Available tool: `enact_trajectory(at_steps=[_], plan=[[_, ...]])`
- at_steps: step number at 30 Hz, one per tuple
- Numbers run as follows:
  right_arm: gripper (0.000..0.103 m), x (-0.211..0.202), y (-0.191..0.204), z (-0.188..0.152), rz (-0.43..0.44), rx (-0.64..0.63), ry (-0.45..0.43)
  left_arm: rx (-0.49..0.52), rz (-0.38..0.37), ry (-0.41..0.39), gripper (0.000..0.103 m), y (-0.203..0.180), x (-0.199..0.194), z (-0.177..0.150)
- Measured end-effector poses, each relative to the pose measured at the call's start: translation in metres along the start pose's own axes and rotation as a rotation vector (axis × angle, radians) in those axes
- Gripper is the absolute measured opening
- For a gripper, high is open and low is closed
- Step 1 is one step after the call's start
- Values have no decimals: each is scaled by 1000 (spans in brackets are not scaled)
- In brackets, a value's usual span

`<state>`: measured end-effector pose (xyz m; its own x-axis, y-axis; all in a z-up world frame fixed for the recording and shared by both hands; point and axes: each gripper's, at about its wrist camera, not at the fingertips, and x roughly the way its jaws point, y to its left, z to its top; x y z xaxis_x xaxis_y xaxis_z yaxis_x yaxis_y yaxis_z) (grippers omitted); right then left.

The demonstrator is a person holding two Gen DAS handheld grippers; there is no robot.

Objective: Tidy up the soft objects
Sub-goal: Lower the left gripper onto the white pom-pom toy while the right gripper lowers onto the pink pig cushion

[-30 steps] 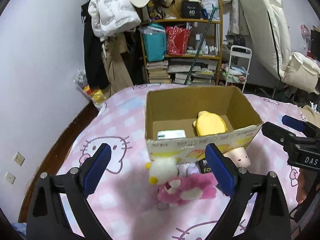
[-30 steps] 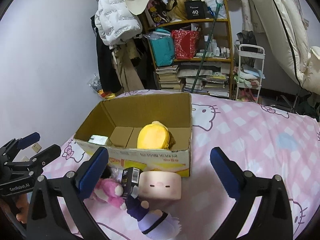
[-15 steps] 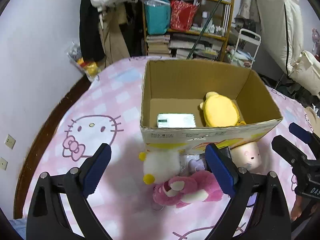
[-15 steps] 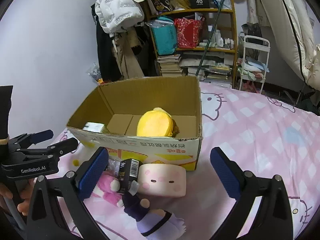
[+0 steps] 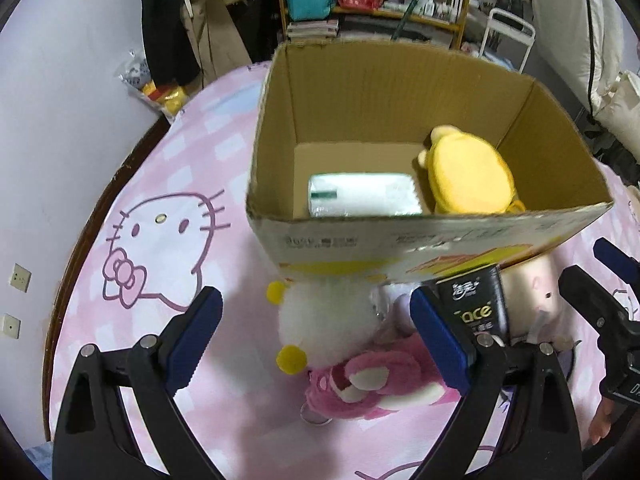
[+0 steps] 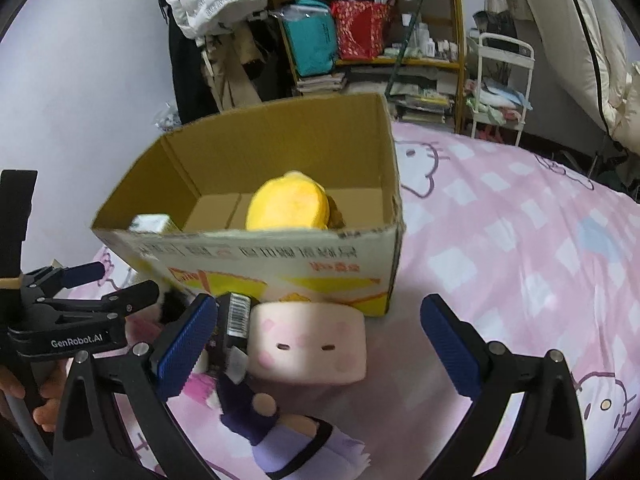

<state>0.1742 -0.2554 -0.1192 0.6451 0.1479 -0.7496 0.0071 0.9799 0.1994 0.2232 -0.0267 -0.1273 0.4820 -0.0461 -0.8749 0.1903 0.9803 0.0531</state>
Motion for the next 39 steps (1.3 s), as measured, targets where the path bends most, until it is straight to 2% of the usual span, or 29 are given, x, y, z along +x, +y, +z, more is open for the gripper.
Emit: enact_trajectory(at_steps=[7,15,20,37,39], plan=[[103,17,-3,-2,-4,15,48,-28,9,70,94,6,16,2],[103,35,-6,-1,8,27,99,-33,0,98,94,9,27,4],[103,38,-7,0,0,21,92,-27,1,120,94,6,34,6],[103,47,-1,-3,-26,16,130,-26,-2,152,94,21,55,15],[97,49,-2,-3,-4,29,147,-20,0,143,93,21,56,16]])
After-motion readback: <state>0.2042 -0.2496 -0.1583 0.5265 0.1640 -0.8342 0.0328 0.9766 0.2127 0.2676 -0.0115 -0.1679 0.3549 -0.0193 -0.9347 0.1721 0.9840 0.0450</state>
